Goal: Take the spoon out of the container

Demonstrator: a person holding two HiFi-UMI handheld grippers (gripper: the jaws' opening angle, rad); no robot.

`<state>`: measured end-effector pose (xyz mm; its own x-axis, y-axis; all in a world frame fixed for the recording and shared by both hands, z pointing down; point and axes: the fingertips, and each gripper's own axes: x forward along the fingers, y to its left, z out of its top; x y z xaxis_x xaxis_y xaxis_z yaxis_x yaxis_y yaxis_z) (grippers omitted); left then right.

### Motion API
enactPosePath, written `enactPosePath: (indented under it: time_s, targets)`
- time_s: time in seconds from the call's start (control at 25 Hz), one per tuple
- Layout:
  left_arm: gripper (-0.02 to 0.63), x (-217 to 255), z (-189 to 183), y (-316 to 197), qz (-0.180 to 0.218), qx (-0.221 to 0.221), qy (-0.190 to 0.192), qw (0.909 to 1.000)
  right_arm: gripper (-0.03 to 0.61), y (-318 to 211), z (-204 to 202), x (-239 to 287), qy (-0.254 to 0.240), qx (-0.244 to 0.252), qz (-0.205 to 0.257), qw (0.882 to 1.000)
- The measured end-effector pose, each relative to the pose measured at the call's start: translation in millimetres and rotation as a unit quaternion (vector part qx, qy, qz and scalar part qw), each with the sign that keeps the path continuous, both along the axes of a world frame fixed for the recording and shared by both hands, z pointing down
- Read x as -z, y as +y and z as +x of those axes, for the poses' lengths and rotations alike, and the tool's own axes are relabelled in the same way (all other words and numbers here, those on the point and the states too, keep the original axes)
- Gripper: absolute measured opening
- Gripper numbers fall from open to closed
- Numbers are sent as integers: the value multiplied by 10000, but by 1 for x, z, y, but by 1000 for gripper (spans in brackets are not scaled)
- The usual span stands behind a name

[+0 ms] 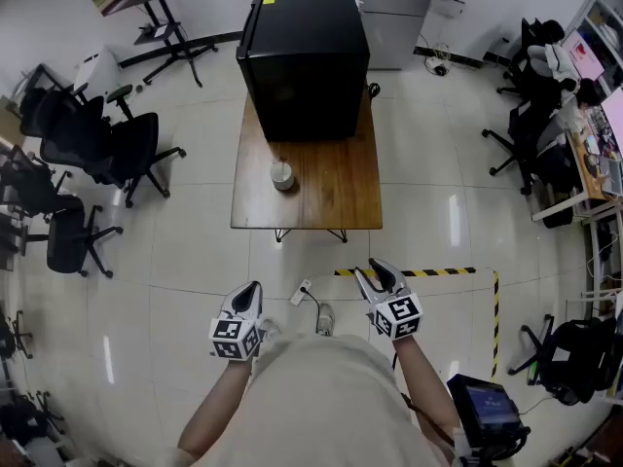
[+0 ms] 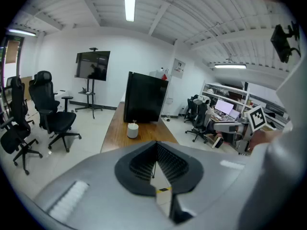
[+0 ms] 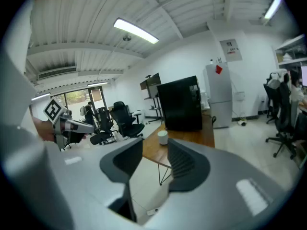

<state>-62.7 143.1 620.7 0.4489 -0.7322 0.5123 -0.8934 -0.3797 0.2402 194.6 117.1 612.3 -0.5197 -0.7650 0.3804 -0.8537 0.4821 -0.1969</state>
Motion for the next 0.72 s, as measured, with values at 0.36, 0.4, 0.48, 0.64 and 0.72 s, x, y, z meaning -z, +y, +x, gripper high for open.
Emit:
enactPosePath:
  time_s: [0.36, 0.4, 0.48, 0.64, 0.72]
  targets:
    - [-11, -1, -7, 3, -24, -17, -33, 10000, 156, 0, -16, 3, 30, 88, 88, 9999]
    - [-11, -2, -5, 4, -42, -39, -47, 10000, 156, 1, -14, 4, 9, 68, 94, 9999]
    - [-11, -3, -1, 3, -49, -73, -68, 9999, 156, 1, -9, 3, 8, 42, 107, 9999]
    - [-11, -3, 7, -3, -34, -77, -98, 9999, 155, 1, 4, -4, 31, 10, 66, 10000]
    - [-11, -5, 12, -1, -57, -58, -97, 9999, 156, 2, 10, -7, 31, 3, 44, 10000]
